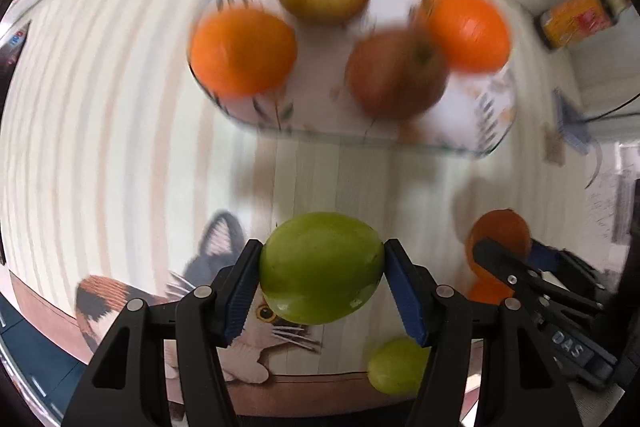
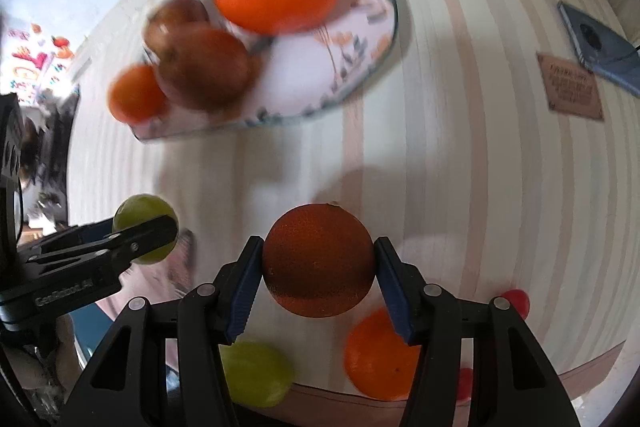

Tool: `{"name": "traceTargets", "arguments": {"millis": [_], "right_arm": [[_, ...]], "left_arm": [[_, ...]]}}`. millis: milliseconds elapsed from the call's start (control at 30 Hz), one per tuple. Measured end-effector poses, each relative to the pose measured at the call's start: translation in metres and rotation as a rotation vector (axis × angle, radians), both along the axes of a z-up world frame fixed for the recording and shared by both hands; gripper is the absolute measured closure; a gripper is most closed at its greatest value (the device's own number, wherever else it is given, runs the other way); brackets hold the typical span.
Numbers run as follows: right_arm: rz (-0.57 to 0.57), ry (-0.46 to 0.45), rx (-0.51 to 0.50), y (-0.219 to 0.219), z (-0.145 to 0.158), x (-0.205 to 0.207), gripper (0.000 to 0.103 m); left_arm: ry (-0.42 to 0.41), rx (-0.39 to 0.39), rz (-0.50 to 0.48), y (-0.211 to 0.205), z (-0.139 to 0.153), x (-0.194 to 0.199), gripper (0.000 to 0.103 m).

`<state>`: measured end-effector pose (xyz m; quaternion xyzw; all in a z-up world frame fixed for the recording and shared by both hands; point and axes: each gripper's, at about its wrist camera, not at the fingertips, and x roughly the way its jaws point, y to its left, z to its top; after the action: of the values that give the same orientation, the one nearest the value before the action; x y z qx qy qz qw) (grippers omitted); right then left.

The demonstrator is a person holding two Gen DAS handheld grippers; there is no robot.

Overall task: Organize fruits
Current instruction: 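Place the green apple on the plate with the left tool while the right tool releases the dark orange there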

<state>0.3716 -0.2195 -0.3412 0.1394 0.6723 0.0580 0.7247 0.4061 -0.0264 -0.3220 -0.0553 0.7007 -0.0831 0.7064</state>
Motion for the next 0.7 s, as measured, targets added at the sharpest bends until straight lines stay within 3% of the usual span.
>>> {"name": "traceTargets", "arguments": {"millis": [167,300,500,700], "right_arm": [[-0.038,-0.082,0.031,-0.005,0.033,0.033,0.045],[-0.062,-0.114,0.02,-0.007,0.036,0.067,0.045],[-0.057,-0.109,-0.013,-0.004,0.031,0.101,0.045],[-0.054,-0.092,-0.018,0.0,0.024,0.106,0.045]], "left_arm": [[-0.101,-0.022,0.019,0.022,0.057,0.043,0.044],[-0.14,0.014,0.053,0.041,0.067,0.093,0.044],[-0.029,0.017,0.099,0.051,0.027,0.157,0.044],[0.1,0.006,0.105,0.046,-0.018,0.172,0.044]]}}
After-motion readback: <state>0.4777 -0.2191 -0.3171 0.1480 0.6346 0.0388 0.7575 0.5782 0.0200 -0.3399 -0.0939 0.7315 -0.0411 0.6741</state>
